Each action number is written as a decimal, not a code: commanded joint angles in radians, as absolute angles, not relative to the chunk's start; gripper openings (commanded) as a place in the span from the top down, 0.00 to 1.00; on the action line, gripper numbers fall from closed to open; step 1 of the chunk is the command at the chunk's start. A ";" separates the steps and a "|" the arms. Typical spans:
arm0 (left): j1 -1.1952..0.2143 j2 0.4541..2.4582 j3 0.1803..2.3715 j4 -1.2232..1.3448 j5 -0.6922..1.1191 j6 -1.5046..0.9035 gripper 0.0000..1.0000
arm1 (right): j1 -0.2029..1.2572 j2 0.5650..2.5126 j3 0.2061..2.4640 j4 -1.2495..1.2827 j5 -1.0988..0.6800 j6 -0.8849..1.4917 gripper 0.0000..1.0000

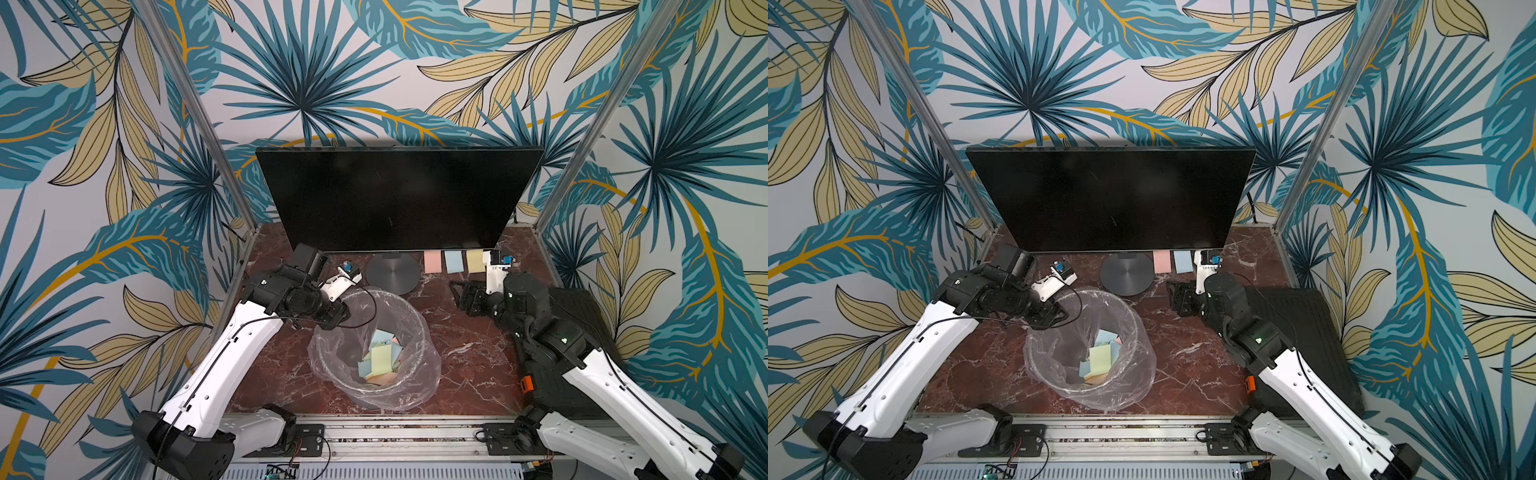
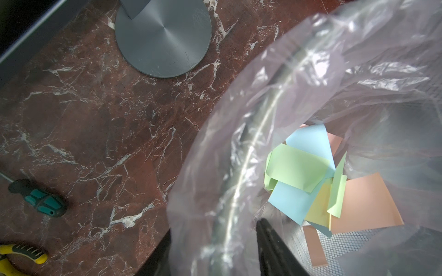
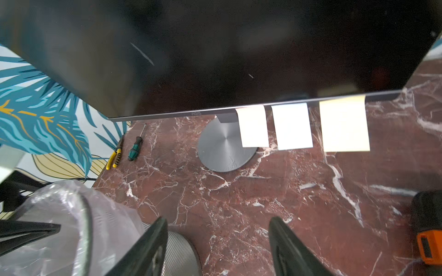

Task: Remove the sticky note from the monitor
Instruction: Place the sticky note in the trash bin, then tear off the sticky note from the monitor.

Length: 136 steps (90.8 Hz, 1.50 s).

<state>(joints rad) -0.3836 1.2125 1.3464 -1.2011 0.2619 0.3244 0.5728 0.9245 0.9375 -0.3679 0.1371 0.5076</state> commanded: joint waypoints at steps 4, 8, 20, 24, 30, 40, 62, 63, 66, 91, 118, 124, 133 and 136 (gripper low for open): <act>-0.384 1.192 1.345 -1.190 0.256 0.324 0.48 | 0.518 0.926 0.843 -0.241 0.100 0.631 0.29; -0.384 1.192 1.345 -1.189 0.256 0.324 0.48 | 0.487 0.929 0.819 -0.229 0.089 0.655 0.29; -0.384 1.193 1.345 -1.186 0.253 0.324 0.48 | 0.373 0.932 0.748 -0.148 0.062 0.718 0.29; -0.384 1.193 1.344 -1.187 0.254 0.324 0.48 | 0.332 0.936 0.722 -0.123 0.048 0.749 0.29; -0.385 1.194 1.344 -1.186 0.251 0.324 0.48 | 0.274 0.947 0.685 -0.074 0.025 0.795 0.30; -0.385 1.192 1.340 -1.185 0.251 0.324 0.48 | 0.186 0.990 0.622 0.033 -0.024 0.876 0.30; -0.385 1.203 1.343 -1.185 0.248 0.325 0.48 | 0.128 1.142 0.581 0.312 -0.059 0.939 0.32; -0.384 1.204 1.343 -1.186 0.249 0.325 0.48 | 0.126 1.148 0.583 0.320 -0.060 0.940 0.32; -0.384 1.204 1.343 -1.183 0.251 0.325 0.48 | 0.122 1.167 0.585 0.344 -0.064 0.939 0.32; -0.385 1.206 1.345 -1.187 0.252 0.327 0.48 | 0.062 1.329 0.611 0.503 -0.139 0.986 0.30; -0.384 1.203 1.345 -1.190 0.257 0.328 0.48 | 0.052 1.386 0.627 0.600 -0.173 0.935 0.30; -0.385 1.204 1.345 -1.189 0.256 0.327 0.48 | 0.049 1.397 0.639 0.602 -0.183 0.929 0.31; -0.385 1.204 1.347 -1.191 0.257 0.327 0.48 | 0.041 1.428 0.653 0.627 -0.206 0.939 0.31; -0.384 1.203 1.347 -1.191 0.256 0.329 0.48 | 0.041 1.438 0.656 0.637 -0.213 0.941 0.32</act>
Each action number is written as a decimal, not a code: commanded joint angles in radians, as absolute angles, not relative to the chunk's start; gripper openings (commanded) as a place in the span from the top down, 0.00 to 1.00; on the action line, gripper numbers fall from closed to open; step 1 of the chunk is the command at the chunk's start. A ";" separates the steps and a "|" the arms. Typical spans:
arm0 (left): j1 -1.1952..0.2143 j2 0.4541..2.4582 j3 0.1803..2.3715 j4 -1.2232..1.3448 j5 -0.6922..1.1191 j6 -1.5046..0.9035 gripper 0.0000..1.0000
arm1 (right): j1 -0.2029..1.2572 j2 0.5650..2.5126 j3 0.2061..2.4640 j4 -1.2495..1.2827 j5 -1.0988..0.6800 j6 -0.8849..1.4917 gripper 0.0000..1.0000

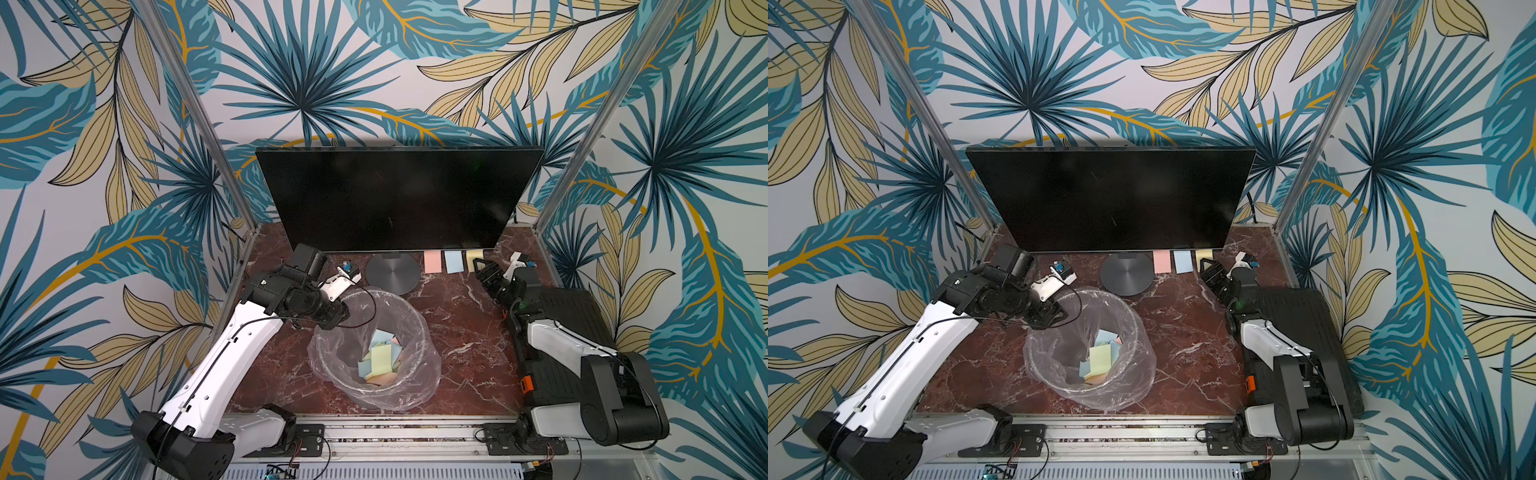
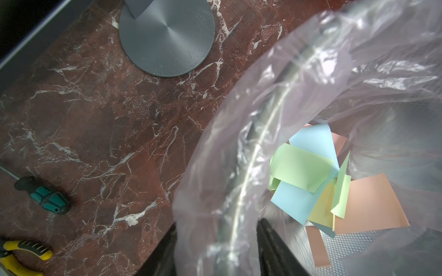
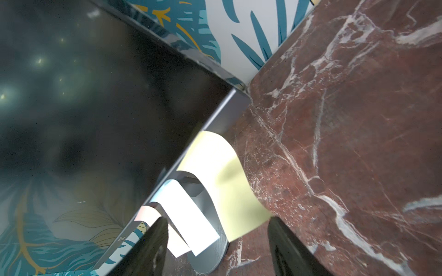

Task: Remove the sticky note from the monitor
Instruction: Tear off the sticky note from the monitor.

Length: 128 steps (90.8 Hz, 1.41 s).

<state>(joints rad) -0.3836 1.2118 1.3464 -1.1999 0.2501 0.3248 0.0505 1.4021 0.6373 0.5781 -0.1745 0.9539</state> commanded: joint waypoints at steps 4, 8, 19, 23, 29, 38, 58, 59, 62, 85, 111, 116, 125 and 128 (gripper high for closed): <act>-0.384 1.203 1.346 -1.191 0.256 0.328 0.48 | 0.039 1.451 0.659 0.648 -0.220 0.945 0.32; -0.385 1.202 1.346 -1.191 0.256 0.328 0.48 | 0.038 1.461 0.660 0.656 -0.227 0.945 0.32; -0.384 1.203 1.347 -1.191 0.256 0.329 0.48 | 0.038 1.479 0.653 0.682 -0.233 0.949 0.38; -0.385 1.203 1.347 -1.192 0.256 0.328 0.48 | 0.038 1.478 0.649 0.686 -0.234 0.950 0.41; -0.384 1.203 1.346 -1.190 0.256 0.328 0.48 | 0.038 1.468 0.642 0.686 -0.233 0.945 0.48; -0.384 1.201 1.346 -1.192 0.257 0.328 0.48 | 0.039 1.441 0.632 0.669 -0.218 0.932 0.61; -0.384 1.201 1.347 -1.190 0.256 0.328 0.48 | 0.038 1.411 0.634 0.622 -0.206 0.917 0.84; -0.384 1.201 1.347 -1.191 0.256 0.328 0.48 | 0.038 1.411 0.635 0.621 -0.206 0.917 0.85; -0.384 1.202 1.346 -1.191 0.255 0.329 0.48 | 0.038 1.410 0.635 0.620 -0.207 0.918 0.88; -0.384 1.200 1.346 -1.191 0.250 0.329 0.48 | 0.039 1.391 0.641 0.608 -0.220 0.909 1.00; -0.384 1.200 1.345 -1.190 0.249 0.328 0.48 | 0.039 1.320 0.656 0.555 -0.241 0.895 1.00; -0.385 1.199 1.344 -1.191 0.249 0.328 0.48 | 0.038 1.299 0.659 0.541 -0.248 0.894 1.00; -0.385 1.198 1.343 -1.191 0.250 0.328 0.48 | 0.038 1.257 0.669 0.519 -0.272 0.893 1.00; -0.384 1.198 1.344 -1.191 0.250 0.328 0.48 | 0.038 1.238 0.671 0.511 -0.280 0.892 1.00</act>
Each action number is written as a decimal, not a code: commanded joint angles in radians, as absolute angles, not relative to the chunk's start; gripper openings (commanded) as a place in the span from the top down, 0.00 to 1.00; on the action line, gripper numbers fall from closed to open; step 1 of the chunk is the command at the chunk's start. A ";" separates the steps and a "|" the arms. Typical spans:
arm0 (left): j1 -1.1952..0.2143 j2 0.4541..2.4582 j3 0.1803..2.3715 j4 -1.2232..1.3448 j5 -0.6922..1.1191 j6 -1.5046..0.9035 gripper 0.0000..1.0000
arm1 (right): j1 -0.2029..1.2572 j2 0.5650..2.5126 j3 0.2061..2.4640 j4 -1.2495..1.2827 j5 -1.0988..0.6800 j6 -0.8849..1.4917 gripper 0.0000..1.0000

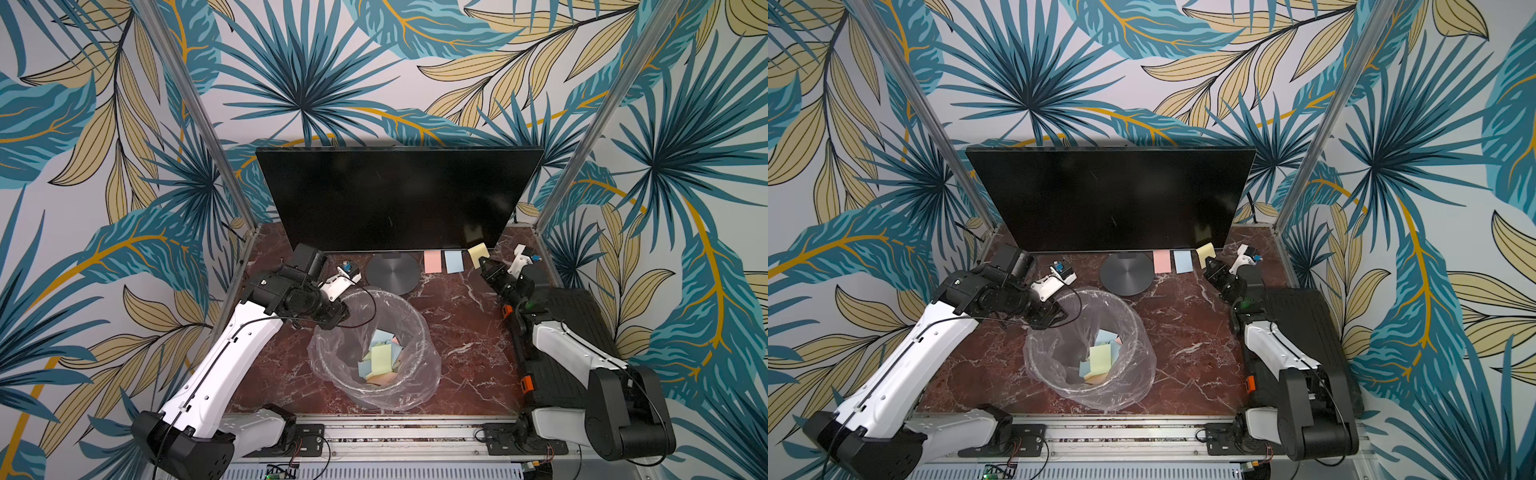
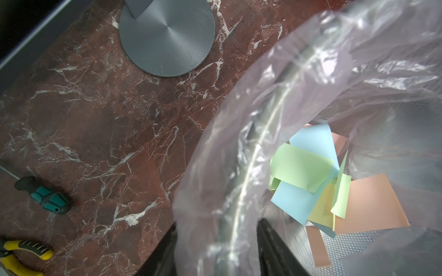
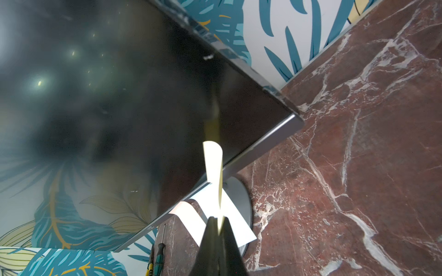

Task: Remove the sticky note from the monitor
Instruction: Tear off the sticky note from the monitor, then place the sticky note in the trash bin.

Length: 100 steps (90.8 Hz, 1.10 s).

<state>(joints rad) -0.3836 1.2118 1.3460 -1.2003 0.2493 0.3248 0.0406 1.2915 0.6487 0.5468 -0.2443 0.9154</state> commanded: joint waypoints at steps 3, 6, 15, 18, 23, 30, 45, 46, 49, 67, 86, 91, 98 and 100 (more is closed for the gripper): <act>-0.384 1.198 1.344 -1.192 0.250 0.328 0.48 | 0.038 1.217 0.674 0.504 -0.294 0.893 1.00; -0.384 1.198 1.344 -1.192 0.250 0.329 0.48 | 0.038 1.194 0.675 0.496 -0.307 0.894 1.00; -0.384 1.197 1.344 -1.192 0.250 0.328 0.48 | 0.039 1.118 0.674 0.481 -0.348 0.901 1.00; -0.384 1.197 1.343 -1.191 0.249 0.328 0.48 | 0.038 1.090 0.676 0.472 -0.362 0.903 1.00; -0.384 1.195 1.342 -1.191 0.249 0.328 0.48 | 0.038 1.046 0.681 0.448 -0.383 0.902 1.00; -0.384 1.195 1.340 -1.189 0.247 0.328 0.48 | 0.039 0.979 0.699 0.391 -0.403 0.899 1.00; -0.385 1.190 1.335 -1.188 0.248 0.330 0.48 | 0.041 0.908 0.777 0.248 -0.480 0.902 1.00; -0.385 1.189 1.335 -1.188 0.249 0.330 0.48 | 0.042 0.907 0.782 0.243 -0.488 0.903 1.00; -0.384 1.189 1.334 -1.188 0.250 0.331 0.48 | 0.045 0.903 0.796 0.228 -0.511 0.907 1.00; -0.385 1.192 1.336 -1.188 0.251 0.330 0.48 | 0.148 0.894 0.911 0.059 -0.558 0.812 1.00; -0.384 1.193 1.335 -1.190 0.252 0.330 0.48 | 0.408 0.955 1.085 -0.202 -0.488 0.536 1.00; -0.385 1.192 1.335 -1.190 0.254 0.329 0.48 | 0.474 0.983 1.122 -0.282 -0.473 0.480 1.00; -0.384 1.193 1.335 -1.190 0.254 0.329 0.48 | 0.552 1.021 1.162 -0.352 -0.450 0.411 1.00; -0.385 1.193 1.335 -1.190 0.254 0.329 0.48 | 0.573 1.031 1.171 -0.374 -0.445 0.392 1.00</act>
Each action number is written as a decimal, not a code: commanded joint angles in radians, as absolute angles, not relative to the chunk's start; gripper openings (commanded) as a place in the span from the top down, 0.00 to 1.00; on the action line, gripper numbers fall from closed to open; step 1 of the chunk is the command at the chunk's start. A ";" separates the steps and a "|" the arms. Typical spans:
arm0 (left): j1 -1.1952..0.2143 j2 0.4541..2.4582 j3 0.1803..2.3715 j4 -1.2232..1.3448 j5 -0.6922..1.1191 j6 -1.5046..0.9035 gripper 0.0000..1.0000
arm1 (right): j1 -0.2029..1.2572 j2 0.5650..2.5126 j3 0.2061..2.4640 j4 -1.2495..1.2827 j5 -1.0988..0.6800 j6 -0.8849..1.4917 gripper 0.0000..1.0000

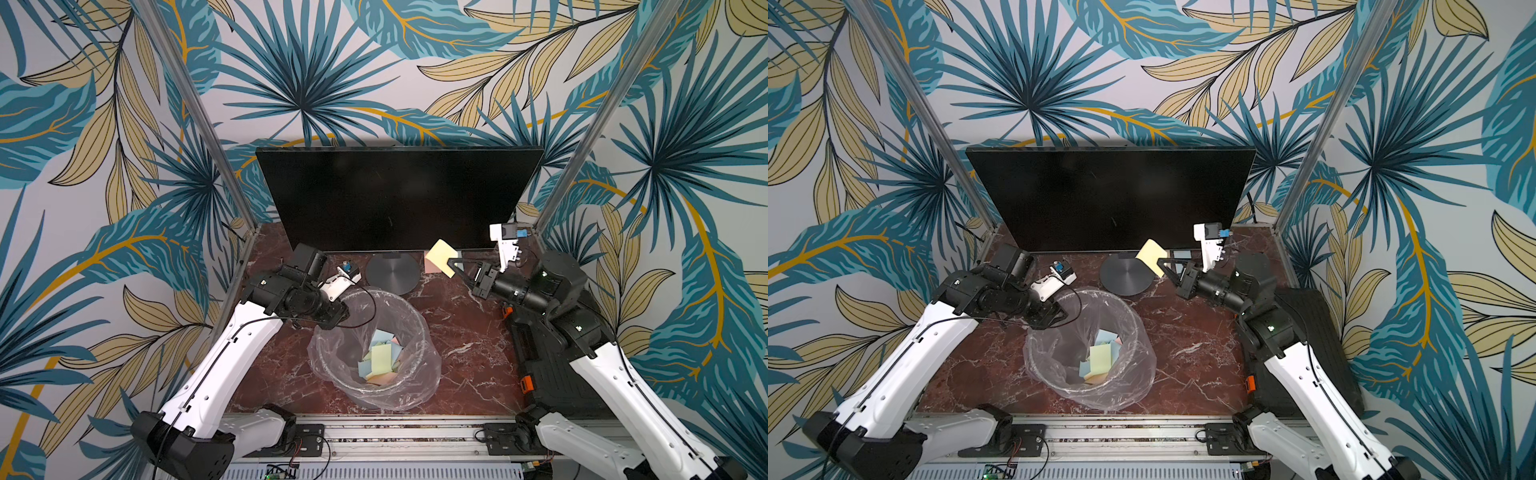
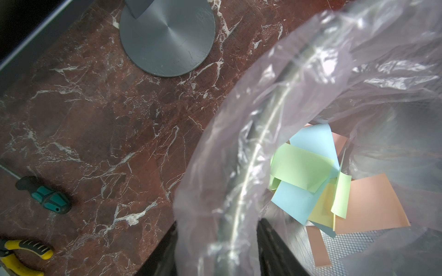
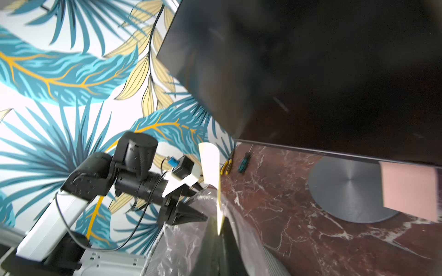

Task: Remove the sticky note from the monitor
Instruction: Place the sticky note in the trash bin.

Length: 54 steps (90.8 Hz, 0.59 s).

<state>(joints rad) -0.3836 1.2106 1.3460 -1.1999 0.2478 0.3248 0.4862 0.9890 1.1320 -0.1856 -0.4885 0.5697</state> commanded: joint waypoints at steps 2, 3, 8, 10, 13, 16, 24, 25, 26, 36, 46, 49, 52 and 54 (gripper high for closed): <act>-0.384 1.193 1.335 -1.189 0.254 0.329 0.48 | 0.594 1.039 1.179 -0.388 -0.439 0.376 1.00; -0.384 1.194 1.335 -1.190 0.253 0.329 0.48 | 0.607 1.045 1.182 -0.397 -0.437 0.370 1.00; -0.384 1.195 1.334 -1.190 0.253 0.328 0.48 | 0.654 1.067 1.203 -0.432 -0.415 0.334 1.00; -0.384 1.195 1.334 -1.190 0.254 0.328 0.48 | 0.668 1.078 1.213 -0.448 -0.404 0.321 1.00; -0.385 1.195 1.335 -1.190 0.254 0.329 0.48 | 0.699 1.093 1.228 -0.468 -0.389 0.299 1.00; -0.384 1.196 1.336 -1.190 0.254 0.328 0.48 | 0.723 1.111 1.245 -0.497 -0.377 0.279 1.00; -0.384 1.199 1.337 -1.189 0.254 0.328 0.48 | 0.776 1.162 1.278 -0.545 -0.360 0.235 1.00; -0.384 1.199 1.336 -1.190 0.254 0.328 0.48 | 0.785 1.167 1.283 -0.549 -0.359 0.230 1.00; -0.384 1.199 1.337 -1.189 0.254 0.328 0.48 | 0.791 1.175 1.286 -0.555 -0.358 0.225 1.00; -0.384 1.199 1.338 -1.191 0.252 0.328 0.48 | 0.883 1.240 1.339 -0.611 -0.323 0.172 1.00; -0.384 1.200 1.338 -1.189 0.252 0.328 0.48 | 0.949 1.315 1.392 -0.655 -0.304 0.128 1.00; -0.385 1.200 1.338 -1.189 0.250 0.329 0.48 | 0.963 1.337 1.404 -0.658 -0.305 0.121 1.00; -0.385 1.200 1.338 -1.190 0.251 0.328 0.48 | 0.976 1.354 1.416 -0.659 -0.307 0.113 1.00; -0.384 1.200 1.337 -1.190 0.250 0.328 0.48 | 0.985 1.363 1.421 -0.659 -0.308 0.110 1.00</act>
